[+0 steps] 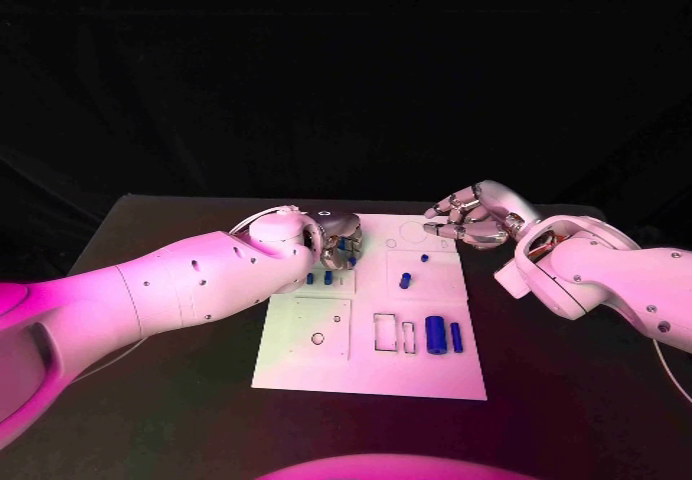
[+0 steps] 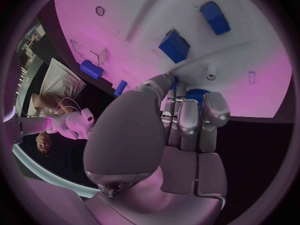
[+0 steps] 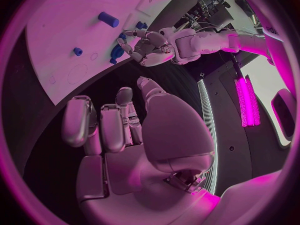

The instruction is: Assemble the parts on the task board

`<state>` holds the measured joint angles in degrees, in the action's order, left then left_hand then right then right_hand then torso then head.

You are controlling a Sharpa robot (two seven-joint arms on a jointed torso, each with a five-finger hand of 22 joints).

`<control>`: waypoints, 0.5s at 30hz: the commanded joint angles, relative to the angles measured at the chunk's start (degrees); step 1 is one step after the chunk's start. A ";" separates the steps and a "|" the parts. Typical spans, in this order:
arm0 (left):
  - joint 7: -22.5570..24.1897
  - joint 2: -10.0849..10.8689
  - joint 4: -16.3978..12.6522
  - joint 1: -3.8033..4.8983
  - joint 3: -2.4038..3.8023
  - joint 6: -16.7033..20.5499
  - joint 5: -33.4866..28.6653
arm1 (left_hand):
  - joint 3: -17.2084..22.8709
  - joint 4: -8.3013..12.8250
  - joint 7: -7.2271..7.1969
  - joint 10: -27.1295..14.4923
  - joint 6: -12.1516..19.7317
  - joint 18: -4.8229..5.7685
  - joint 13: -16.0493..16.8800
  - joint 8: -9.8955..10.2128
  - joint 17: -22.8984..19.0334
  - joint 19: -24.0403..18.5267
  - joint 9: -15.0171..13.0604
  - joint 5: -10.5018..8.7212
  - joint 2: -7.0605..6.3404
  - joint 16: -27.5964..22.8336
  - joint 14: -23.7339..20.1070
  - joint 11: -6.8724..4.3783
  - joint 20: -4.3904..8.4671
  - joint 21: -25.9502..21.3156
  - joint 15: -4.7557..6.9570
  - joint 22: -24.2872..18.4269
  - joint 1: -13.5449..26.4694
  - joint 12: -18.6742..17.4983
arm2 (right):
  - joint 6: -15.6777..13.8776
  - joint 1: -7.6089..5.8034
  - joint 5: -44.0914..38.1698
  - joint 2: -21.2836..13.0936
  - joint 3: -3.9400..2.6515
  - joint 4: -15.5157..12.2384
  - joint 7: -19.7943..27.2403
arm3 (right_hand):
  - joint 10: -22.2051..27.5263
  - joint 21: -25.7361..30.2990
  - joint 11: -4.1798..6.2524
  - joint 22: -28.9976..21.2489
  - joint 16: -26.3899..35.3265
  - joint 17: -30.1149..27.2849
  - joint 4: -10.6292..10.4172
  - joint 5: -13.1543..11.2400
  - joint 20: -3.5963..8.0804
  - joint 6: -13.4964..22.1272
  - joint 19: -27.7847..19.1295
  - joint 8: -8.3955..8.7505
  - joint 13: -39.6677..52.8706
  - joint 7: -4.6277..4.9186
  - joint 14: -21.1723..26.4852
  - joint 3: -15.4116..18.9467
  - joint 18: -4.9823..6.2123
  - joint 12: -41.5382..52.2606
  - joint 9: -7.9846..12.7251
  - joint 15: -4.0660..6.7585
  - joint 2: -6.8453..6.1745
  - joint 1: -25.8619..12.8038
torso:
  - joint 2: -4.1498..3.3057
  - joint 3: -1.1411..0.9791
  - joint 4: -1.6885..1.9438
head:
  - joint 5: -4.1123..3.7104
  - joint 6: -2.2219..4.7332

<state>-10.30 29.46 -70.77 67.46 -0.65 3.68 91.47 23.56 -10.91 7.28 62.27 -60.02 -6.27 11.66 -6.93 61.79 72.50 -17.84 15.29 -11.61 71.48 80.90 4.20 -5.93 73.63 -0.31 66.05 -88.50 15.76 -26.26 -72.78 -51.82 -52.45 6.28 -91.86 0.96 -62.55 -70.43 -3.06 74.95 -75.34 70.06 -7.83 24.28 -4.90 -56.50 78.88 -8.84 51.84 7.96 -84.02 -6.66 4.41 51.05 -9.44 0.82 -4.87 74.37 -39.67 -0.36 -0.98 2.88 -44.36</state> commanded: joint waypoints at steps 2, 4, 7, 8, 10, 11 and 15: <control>0.49 -0.23 0.11 -0.09 -0.02 -1.75 0.31 | 0.75 0.26 0.02 0.96 -0.83 0.43 -0.17 0.02 -0.06 0.31 0.26 -0.13 0.61 0.55 0.11 -0.11 0.23 0.51 0.35 0.40 -0.13 -0.29 | 0.47 0.04 -0.23 0.01 0.00 -0.16 0.43 | -0.67 0.09 0.07 2.15 0.06 0.00 -0.18 0.30 -0.11 0.11 -0.17 -0.32 0.31 -0.06 -1.21 -0.12 0.27 0.67 -0.07 0.42 -0.11 0.41 | 0.02 -0.02 -0.04 | 0.06 -0.03; 0.50 -0.26 0.17 -0.09 -0.02 -1.77 0.31 | 1.25 0.60 0.04 1.61 -1.11 0.50 -0.20 0.08 0.05 0.55 0.43 -0.10 0.85 0.80 0.24 -0.24 0.30 0.82 0.46 0.81 -0.43 -0.32 | 0.46 0.04 -0.22 -0.01 0.00 -0.18 0.44 | -0.67 0.09 0.07 2.15 0.06 0.00 -0.18 0.30 -0.11 0.11 -0.17 -0.32 0.31 -0.06 -1.21 -0.12 0.27 0.67 -0.07 0.42 -0.11 0.41 | 0.00 0.01 -0.03 | 0.00 0.00; 0.68 -0.28 0.29 -0.09 -0.02 -1.33 0.21 | 2.35 1.34 0.02 2.71 -1.59 0.59 -0.22 0.24 0.14 0.84 0.74 -0.05 1.17 1.15 0.43 -0.41 0.48 1.27 0.65 1.35 -1.04 -0.44 | 0.44 0.04 -0.20 -0.04 0.00 -0.22 0.45 | -0.90 0.14 0.08 2.12 0.09 -0.03 -0.24 0.29 -0.10 0.08 -0.17 -0.36 0.49 -0.07 -1.22 -0.10 0.27 0.91 -0.08 0.42 -0.10 0.35 | 0.02 0.03 0.01 | 0.01 -0.01; 0.76 -0.29 0.32 -0.09 -0.02 -1.20 0.12 | 2.61 1.48 0.00 2.94 -1.74 0.61 -0.24 0.28 0.09 0.86 0.82 -0.05 1.19 1.20 0.44 -0.45 0.52 1.35 0.68 1.43 -1.08 -0.52 | 0.44 0.04 -0.20 -0.04 0.00 -0.22 0.45 | -0.91 0.14 0.08 2.12 0.09 -0.03 -0.24 0.29 -0.10 0.08 -0.17 -0.36 0.49 -0.07 -1.22 -0.10 0.27 0.91 -0.08 0.42 -0.10 0.35 | 0.02 0.01 0.04 | 0.00 0.00; 0.91 -0.30 0.38 -0.09 -0.02 -0.95 -0.21 | 2.95 1.66 -0.06 3.29 -2.05 0.63 -0.27 0.30 0.01 0.89 0.92 -0.06 1.17 1.26 0.45 -0.50 0.56 1.45 0.74 1.55 -1.05 -0.67 | 0.42 0.04 -0.19 -0.04 0.00 -0.23 0.46 | -0.91 0.14 0.08 2.12 0.09 -0.03 -0.24 0.29 -0.10 0.08 -0.17 -0.36 0.49 -0.07 -1.22 -0.10 0.27 0.91 -0.08 0.42 -0.10 0.35 | 0.05 0.01 0.05 | -0.03 0.07; 1.00 -0.30 0.40 -0.10 -0.01 -0.75 -0.35 | 3.13 1.73 -0.09 3.47 -2.21 0.64 -0.28 0.33 -0.03 0.91 0.99 -0.07 1.17 1.30 0.46 -0.52 0.58 1.52 0.78 1.63 -0.98 -0.77 | 0.40 0.04 -0.19 -0.04 0.00 -0.24 0.47 | -1.04 0.20 0.08 2.09 0.08 0.00 -0.29 0.29 -0.09 0.06 -0.18 -0.38 0.58 -0.07 -1.24 -0.09 0.28 1.05 -0.09 0.43 -0.08 0.31 | 0.04 0.01 0.04 | -0.02 0.10; 1.61 -0.18 0.30 -0.10 0.01 0.50 -0.66 | 3.80 2.08 -0.16 4.32 -2.99 0.73 -0.33 0.37 -0.02 1.14 1.21 -0.10 1.09 1.58 0.59 -0.67 0.70 1.91 0.89 2.11 -0.67 -1.18 | 0.30 0.04 -0.07 -0.05 0.00 -0.24 0.57 | -1.14 0.24 0.08 2.07 0.02 0.10 -0.34 0.30 -0.09 0.05 -0.19 -0.40 0.64 -0.08 -1.28 -0.09 0.29 1.15 -0.10 0.43 -0.06 0.26 | 0.04 0.02 0.05 | 0.00 0.21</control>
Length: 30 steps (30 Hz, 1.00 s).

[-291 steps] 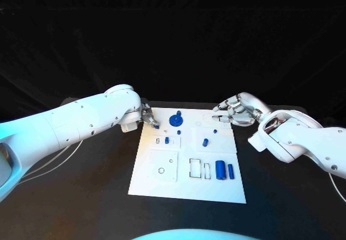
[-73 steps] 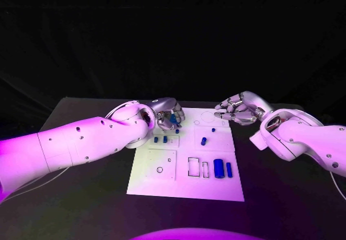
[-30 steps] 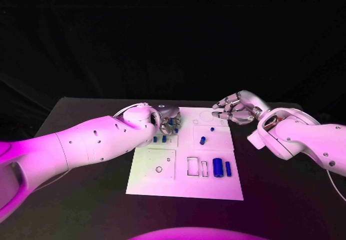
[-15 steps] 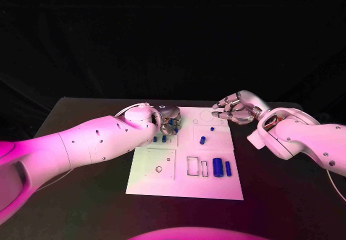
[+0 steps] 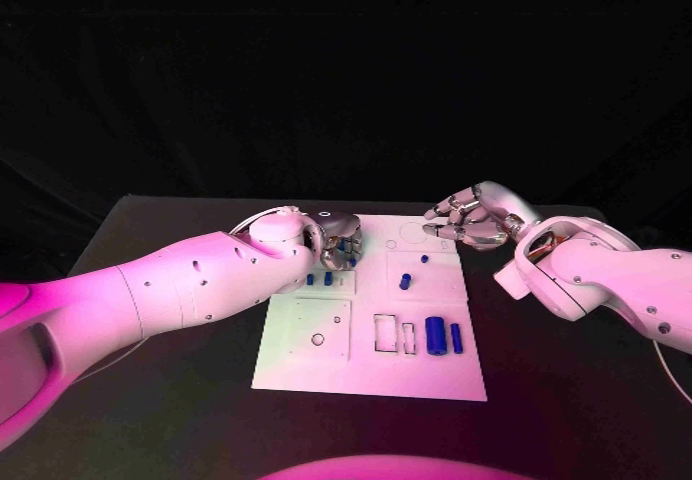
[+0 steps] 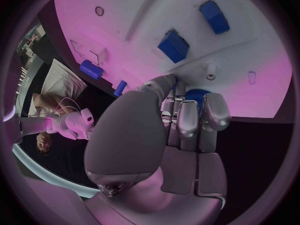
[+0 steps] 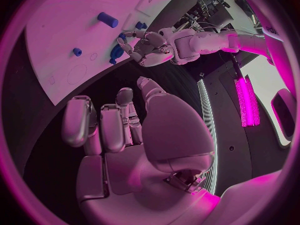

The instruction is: Assemble the parts on the task board

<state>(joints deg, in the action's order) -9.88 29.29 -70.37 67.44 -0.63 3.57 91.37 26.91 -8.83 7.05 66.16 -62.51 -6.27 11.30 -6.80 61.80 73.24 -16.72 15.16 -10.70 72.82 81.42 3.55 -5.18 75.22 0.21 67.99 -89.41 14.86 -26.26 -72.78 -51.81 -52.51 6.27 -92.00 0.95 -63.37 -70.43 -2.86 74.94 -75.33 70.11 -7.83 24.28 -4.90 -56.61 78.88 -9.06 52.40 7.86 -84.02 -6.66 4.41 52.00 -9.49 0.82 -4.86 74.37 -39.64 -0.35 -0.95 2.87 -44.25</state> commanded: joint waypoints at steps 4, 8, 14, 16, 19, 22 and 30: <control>2.35 0.43 -0.70 -0.08 0.05 2.73 -1.43 | 0.46 0.08 0.02 1.36 -1.39 0.91 0.04 0.21 -0.01 0.99 0.28 -0.07 -0.24 0.58 0.35 -0.20 0.07 0.94 0.48 1.02 1.24 -0.67 | 0.44 0.04 -0.02 0.04 0.00 -0.03 0.63 | -0.37 0.29 -0.11 2.05 0.09 -0.03 -0.40 0.30 -0.09 0.16 -0.19 -0.21 0.07 0.02 -1.27 -0.08 0.30 0.23 -0.06 0.44 -0.02 0.22 | 0.04 0.05 0.00 | 0.05 0.27; 2.94 1.20 -1.71 -0.09 0.29 4.27 -2.17 | 0.31 0.02 0.00 1.56 -1.59 0.95 0.03 0.27 -0.03 1.16 0.37 -0.12 -0.43 0.69 0.46 -0.20 0.13 1.11 0.50 1.24 1.75 -0.89 | 0.51 0.06 0.01 0.03 0.00 -0.01 0.72 | -0.45 0.34 -0.05 2.03 0.16 -0.09 -0.36 0.42 -0.07 0.11 -0.18 -0.27 0.06 -0.04 -1.27 -0.17 0.30 0.28 -0.08 0.46 0.03 0.37 | 0.05 0.08 0.08 | 0.00 0.50; 2.99 2.62 -3.11 -0.06 1.29 5.79 -3.14 | 0.05 -0.08 0.09 1.50 -1.46 0.91 -0.06 0.60 -0.07 1.03 0.61 -0.15 -0.83 0.79 0.51 -0.10 0.19 1.01 0.43 1.08 2.46 -1.41 | 0.59 0.08 0.03 -0.23 0.00 -0.09 0.64 | -0.41 0.44 -0.02 1.98 0.22 -0.12 -0.28 0.60 -0.05 0.09 -0.19 -0.32 -0.06 -0.07 -1.28 -0.24 0.32 0.21 -0.10 0.50 0.01 0.54 | 0.02 0.05 0.11 | 0.11 0.93; 2.91 3.14 -3.65 -0.04 1.66 6.04 -3.34 | 0.01 -0.09 0.10 1.49 -1.43 0.91 -0.07 0.65 -0.08 1.03 0.65 -0.16 -0.88 0.79 0.51 -0.08 0.19 1.00 0.42 1.08 2.54 -1.48 | 0.61 0.08 0.03 -0.30 0.00 -0.09 0.62 | -0.41 0.44 -0.02 1.98 0.22 -0.12 -0.28 0.60 -0.05 0.09 -0.19 -0.32 -0.06 -0.07 -1.28 -0.24 0.32 0.21 -0.10 0.50 0.01 0.54 | 0.07 0.07 0.08 | 0.05 1.01; 2.75 4.43 -4.99 0.00 2.34 6.25 -4.47 | -0.08 -0.11 0.15 1.50 -1.39 0.90 -0.08 0.76 -0.26 0.99 0.73 -0.16 -1.00 0.73 0.48 -0.05 0.19 0.97 0.40 1.03 2.72 -1.64 | 0.64 0.09 0.02 -0.38 0.01 -0.09 0.56 | -0.41 0.44 -0.02 1.98 0.22 -0.12 -0.28 0.60 -0.05 0.09 -0.19 -0.32 -0.06 -0.07 -1.28 -0.24 0.32 0.21 -0.10 0.50 0.01 0.54 | 0.08 0.03 0.01 | 0.12 1.07; 2.38 6.22 -6.69 0.11 2.79 5.96 -5.56 | -0.09 -0.10 0.17 1.51 -1.39 0.95 -0.08 0.77 -0.20 1.13 0.74 -0.16 -1.01 0.76 0.49 -0.05 0.19 1.09 0.40 1.22 2.73 -1.65 | 0.67 0.09 0.02 -0.46 0.01 -0.10 0.50 | -0.41 0.44 -0.02 1.98 0.22 -0.12 -0.28 0.60 -0.05 0.09 -0.19 -0.32 -0.06 -0.07 -1.28 -0.24 0.32 0.21 -0.10 0.50 0.01 0.54 | 0.03 -0.02 0.09 | 0.13 1.20; 1.57 8.89 -7.83 0.22 3.00 4.33 -6.75 | -0.10 -0.08 0.18 1.59 -1.45 0.99 -0.07 0.77 -0.31 1.25 0.75 -0.16 -1.01 0.72 0.48 -0.07 0.19 1.19 0.41 1.37 2.75 -1.66 | 0.71 0.10 0.02 -0.47 0.01 -0.08 0.47 | -0.41 0.44 -0.02 1.98 0.22 -0.12 -0.28 0.60 -0.05 0.09 -0.19 -0.32 -0.06 -0.07 -1.28 -0.24 0.32 0.21 -0.10 0.50 0.01 0.54 | 0.06 0.02 0.24 | 0.18 1.05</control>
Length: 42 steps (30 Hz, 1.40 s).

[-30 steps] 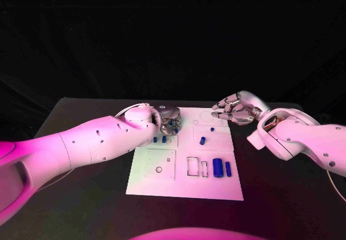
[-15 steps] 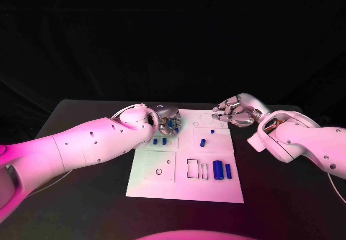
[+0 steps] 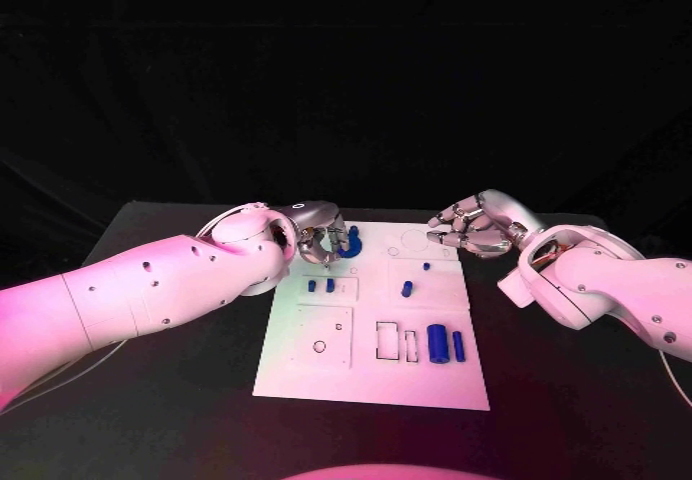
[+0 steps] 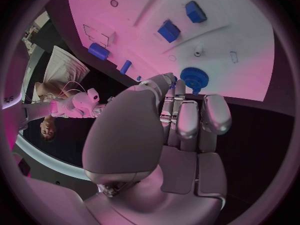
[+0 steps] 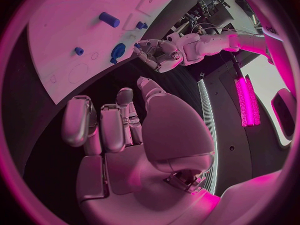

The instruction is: Assemble the parts on the task board

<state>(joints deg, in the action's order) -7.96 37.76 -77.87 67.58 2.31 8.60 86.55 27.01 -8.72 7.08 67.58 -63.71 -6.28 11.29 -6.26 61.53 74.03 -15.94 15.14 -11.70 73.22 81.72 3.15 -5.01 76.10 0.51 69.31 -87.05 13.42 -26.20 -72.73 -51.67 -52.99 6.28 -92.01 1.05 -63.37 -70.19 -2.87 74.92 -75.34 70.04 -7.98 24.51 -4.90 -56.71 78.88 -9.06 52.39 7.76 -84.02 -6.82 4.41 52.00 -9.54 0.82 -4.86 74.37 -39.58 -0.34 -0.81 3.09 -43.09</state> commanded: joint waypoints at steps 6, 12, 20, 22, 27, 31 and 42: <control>-0.48 1.45 0.11 -0.03 0.00 -1.74 -2.64 | -0.30 -0.21 0.17 0.31 -0.37 0.99 -0.04 0.25 -0.24 0.45 0.01 -0.15 -0.07 0.25 0.15 0.35 0.01 0.31 0.10 0.04 0.55 -0.27 | 0.69 0.08 -0.12 -0.01 0.02 -0.10 0.38 | -0.41 0.20 -0.01 2.00 0.22 -0.05 -0.13 0.37 -0.05 0.19 -0.19 -0.32 -0.04 0.03 -1.28 -0.09 0.32 0.22 -0.06 0.50 0.01 0.54 | 0.05 -0.02 0.10 | 0.45 -0.01; -0.41 1.74 0.81 -0.20 -0.21 -2.15 -2.03 | -0.34 -0.21 0.16 0.34 -0.40 0.99 -0.04 0.27 -0.33 0.45 0.03 -0.16 -0.11 0.22 0.14 0.34 0.00 0.30 0.10 0.04 0.61 -0.32 | 0.71 0.12 -0.15 0.05 0.02 -0.07 0.40 | -0.41 0.20 -0.01 2.00 0.22 -0.05 -0.13 0.37 -0.05 0.19 -0.19 -0.32 -0.04 0.03 -1.28 -0.09 0.32 0.22 -0.06 0.50 0.01 0.54 | -0.02 0.00 0.00 | 0.46 0.02; -0.28 1.46 1.95 -0.62 -0.41 -2.84 -1.20 | -0.34 -0.12 0.12 0.40 -0.46 1.00 -0.03 0.27 -0.30 0.47 0.06 -0.14 -0.11 0.25 0.16 0.31 0.00 0.32 0.11 0.07 0.55 -0.37 | 0.61 0.16 -0.17 0.06 0.02 -0.05 0.38 | -0.38 0.25 -0.01 1.98 0.33 -0.16 -0.14 0.51 -0.03 0.20 -0.18 -0.35 -0.16 0.03 -1.27 -0.12 0.32 0.15 -0.07 0.51 -0.01 0.58 | -0.05 -0.04 -0.17 | 0.55 -0.15; -0.24 1.45 2.07 -0.66 -0.42 -3.07 -1.15 | -0.32 -0.07 0.10 0.42 -0.48 1.00 -0.02 0.29 -0.34 0.46 0.07 -0.13 -0.10 0.24 0.15 0.29 0.00 0.32 0.12 0.06 0.51 -0.39 | 0.59 0.16 -0.17 0.04 0.02 -0.05 0.36 | -0.38 0.25 -0.01 1.98 0.33 -0.16 -0.14 0.51 -0.03 0.20 -0.18 -0.35 -0.16 0.03 -1.27 -0.12 0.32 0.15 -0.07 0.51 -0.01 0.58 | -0.06 -0.06 -0.11 | 0.48 -0.14; 0.00 1.40 2.12 -0.72 -0.43 -3.73 -1.31 | -0.31 -0.05 0.09 0.44 -0.49 0.99 -0.02 0.29 -0.37 0.45 0.08 -0.12 -0.08 0.23 0.15 0.29 0.00 0.30 0.13 0.05 0.49 -0.41 | 0.51 0.17 -0.17 0.04 0.03 -0.08 0.35 | -0.38 0.25 -0.01 1.98 0.33 -0.16 -0.14 0.51 -0.03 0.20 -0.18 -0.35 -0.16 0.03 -1.27 -0.12 0.32 0.15 -0.07 0.51 -0.01 0.58 | -0.03 -0.03 -0.01 | 0.75 -0.25; 0.09 1.35 2.10 -0.73 -0.44 -4.18 -1.40 | -0.29 -0.02 0.07 0.47 -0.53 0.99 -0.02 0.30 -0.29 0.45 0.09 -0.11 -0.02 0.29 0.18 0.28 0.00 0.30 0.13 0.05 0.46 -0.43 | 0.44 0.17 -0.17 0.07 0.03 -0.09 0.35 | -0.38 0.25 -0.01 1.98 0.33 -0.16 -0.14 0.51 -0.03 0.20 -0.18 -0.35 -0.17 0.03 -1.27 -0.12 0.32 0.14 -0.07 0.51 -0.01 0.58 | -0.02 -0.04 -0.08 | 0.88 -0.40; -0.28 0.82 2.35 -0.74 -0.45 -5.36 -1.45 | -0.29 0.01 0.06 0.51 -0.56 0.98 -0.01 0.31 -0.34 0.41 0.11 -0.11 0.01 0.28 0.17 0.27 0.00 0.27 0.14 0.00 0.45 -0.47 | 0.39 0.17 -0.17 0.18 0.03 -0.06 0.30 | -0.37 0.23 -0.01 2.00 0.36 -0.17 -0.20 0.54 -0.02 0.20 -0.14 -0.37 -0.23 0.04 -1.28 -0.14 0.31 0.11 -0.07 0.52 0.04 0.54 | -0.02 -0.03 -0.01 | 0.56 -0.38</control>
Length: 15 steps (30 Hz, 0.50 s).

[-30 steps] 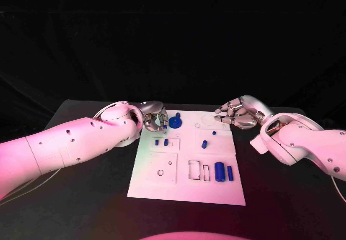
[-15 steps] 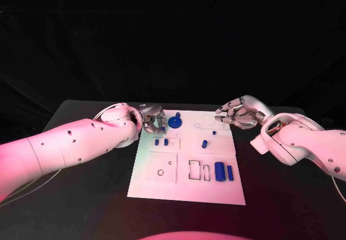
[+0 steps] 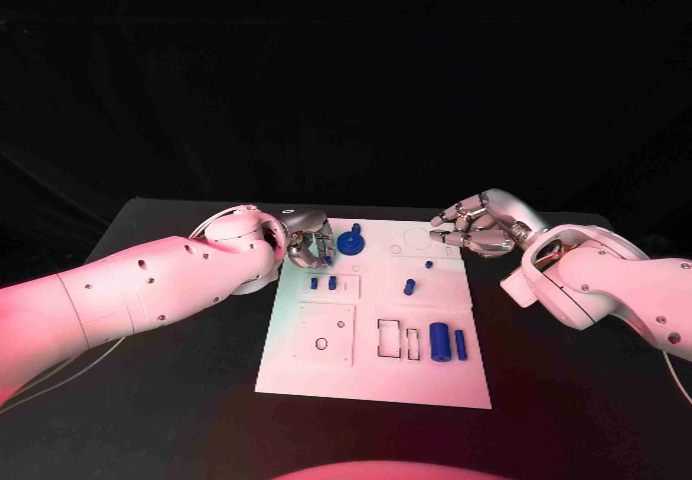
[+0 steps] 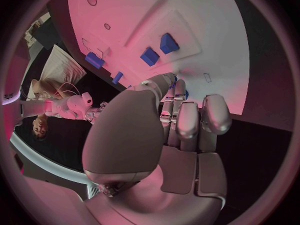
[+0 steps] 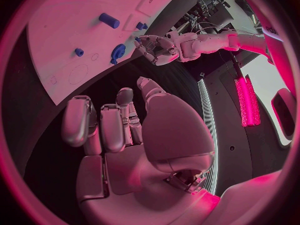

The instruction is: Assemble the parts on the task board

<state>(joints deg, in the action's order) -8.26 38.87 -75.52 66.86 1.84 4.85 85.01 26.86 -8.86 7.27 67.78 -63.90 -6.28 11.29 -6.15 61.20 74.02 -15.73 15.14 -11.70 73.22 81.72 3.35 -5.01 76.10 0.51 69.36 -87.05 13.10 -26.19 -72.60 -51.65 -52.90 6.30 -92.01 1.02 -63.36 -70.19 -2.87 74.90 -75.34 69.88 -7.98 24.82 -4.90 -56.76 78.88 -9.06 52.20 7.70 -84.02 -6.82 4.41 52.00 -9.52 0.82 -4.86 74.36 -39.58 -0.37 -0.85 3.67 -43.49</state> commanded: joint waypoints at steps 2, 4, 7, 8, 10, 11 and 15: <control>-0.06 -0.46 0.11 -0.01 0.02 -1.78 0.08 | -0.14 0.15 -0.13 0.31 -0.36 0.98 -0.02 0.20 0.06 0.40 -0.09 -0.11 0.01 0.32 0.19 0.06 0.00 0.25 0.15 -0.07 0.46 -0.16 | 0.39 0.04 -0.19 0.14 0.01 -0.04 0.33 | -0.37 0.23 -0.01 2.02 0.36 0.00 -0.20 0.23 -0.02 0.25 -0.14 -0.37 -0.05 0.09 -1.28 -0.14 0.31 0.11 -0.10 0.52 0.05 0.54 | 0.00 -0.01 0.02 | 0.01 0.00; -0.11 -0.64 0.22 -0.01 0.01 -1.94 0.08 | -0.14 0.15 -0.13 0.31 -0.36 0.98 -0.02 0.20 0.06 0.40 -0.09 -0.11 0.01 0.32 0.19 0.06 0.00 0.25 0.15 -0.07 0.46 -0.16 | 0.39 0.04 -0.19 0.15 0.01 -0.04 0.32 | -0.37 0.23 -0.01 2.02 0.36 0.00 -0.20 0.23 -0.02 0.25 -0.14 -0.37 -0.05 0.09 -1.28 -0.14 0.31 0.11 -0.10 0.52 0.05 0.54 | 0.00 0.01 0.02 | 0.00 -0.02; -0.20 -0.86 0.41 -0.01 0.00 -2.10 0.11 | -0.14 0.15 -0.13 0.31 -0.36 0.98 -0.02 0.20 0.06 0.40 -0.09 -0.11 0.01 0.32 0.19 0.06 0.00 0.25 0.15 -0.07 0.46 -0.16 | 0.40 0.04 -0.19 0.15 0.01 -0.04 0.32 | -0.37 0.23 -0.01 2.02 0.36 0.00 -0.20 0.23 -0.02 0.25 -0.14 -0.37 -0.05 0.09 -1.28 -0.14 0.31 0.11 -0.10 0.52 0.05 0.54 | -0.02 0.00 -0.01 | 0.01 -0.08; -0.27 -0.93 0.51 -0.01 0.00 -2.16 0.14 | -0.15 0.17 -0.13 0.30 -0.34 0.97 -0.02 0.22 0.05 0.38 -0.07 -0.12 0.01 0.32 0.19 0.07 0.00 0.24 0.15 -0.08 0.47 -0.19 | 0.41 0.04 -0.19 0.15 0.01 -0.04 0.32 | -0.37 0.23 -0.01 2.02 0.36 0.00 -0.20 0.23 -0.02 0.25 -0.14 -0.37 -0.05 0.09 -1.28 -0.14 0.31 0.11 -0.10 0.52 0.05 0.54 | 0.00 0.00 -0.03 | 0.04 -0.11; -0.37 -1.02 0.71 -0.01 -0.01 -2.30 0.22 | -0.15 0.17 -0.13 0.29 -0.33 0.97 -0.02 0.23 0.04 0.38 -0.07 -0.12 0.01 0.32 0.19 0.07 0.00 0.24 0.15 -0.09 0.47 -0.20 | 0.47 0.04 -0.19 0.14 0.01 -0.05 0.29 | -0.37 0.23 -0.01 2.02 0.36 0.00 -0.20 0.23 -0.02 0.25 -0.14 -0.37 -0.05 0.09 -1.28 -0.14 0.31 0.11 -0.10 0.52 0.05 0.54 | 0.01 -0.01 -0.05 | 0.02 -0.16; -0.42 -1.05 0.81 -0.02 -0.02 -2.37 0.24 | -0.15 0.17 -0.13 0.29 -0.33 0.98 -0.02 0.24 0.09 0.40 -0.06 -0.12 0.02 0.35 0.20 0.07 0.00 0.26 0.15 -0.05 0.47 -0.21 | 0.49 0.04 -0.19 0.14 0.01 -0.05 0.29 | -0.37 0.23 -0.01 2.02 0.36 0.00 -0.20 0.23 -0.02 0.25 -0.14 -0.37 -0.05 0.09 -1.28 -0.14 0.31 0.11 -0.10 0.52 0.05 0.54 | 0.01 -0.01 -0.06 | 0.01 -0.18; -0.59 -1.12 1.08 -0.02 -0.03 -2.71 0.34 | -0.15 0.18 -0.13 0.29 -0.33 0.99 -0.02 0.25 0.10 0.42 -0.06 -0.12 0.02 0.35 0.20 0.07 0.00 0.28 0.15 -0.03 0.47 -0.22 | 0.51 0.04 -0.19 0.10 0.01 -0.07 0.27 | -0.37 0.23 -0.01 2.02 0.36 0.00 -0.20 0.23 -0.02 0.25 -0.14 -0.37 -0.05 0.09 -1.28 -0.14 0.31 0.11 -0.10 0.52 0.05 0.54 | 0.00 -0.03 -0.01 | -0.09 -0.23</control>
<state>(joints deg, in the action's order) -8.46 37.88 -74.50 66.86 1.82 3.57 85.02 26.86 -8.86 7.27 67.77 -63.89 -6.27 11.28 -6.08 61.25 74.02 -15.78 15.14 -11.70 73.22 81.72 3.36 -5.01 76.10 0.51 69.35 -87.05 13.10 -26.19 -72.60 -51.65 -52.82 6.30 -92.00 1.01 -63.36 -70.20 -2.87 74.94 -75.34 69.88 -7.98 24.82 -4.90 -56.77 78.88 -9.06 52.20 7.70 -84.02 -6.81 4.40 52.00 -9.56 0.82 -4.86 74.37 -39.58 -0.38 -0.86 3.68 -43.69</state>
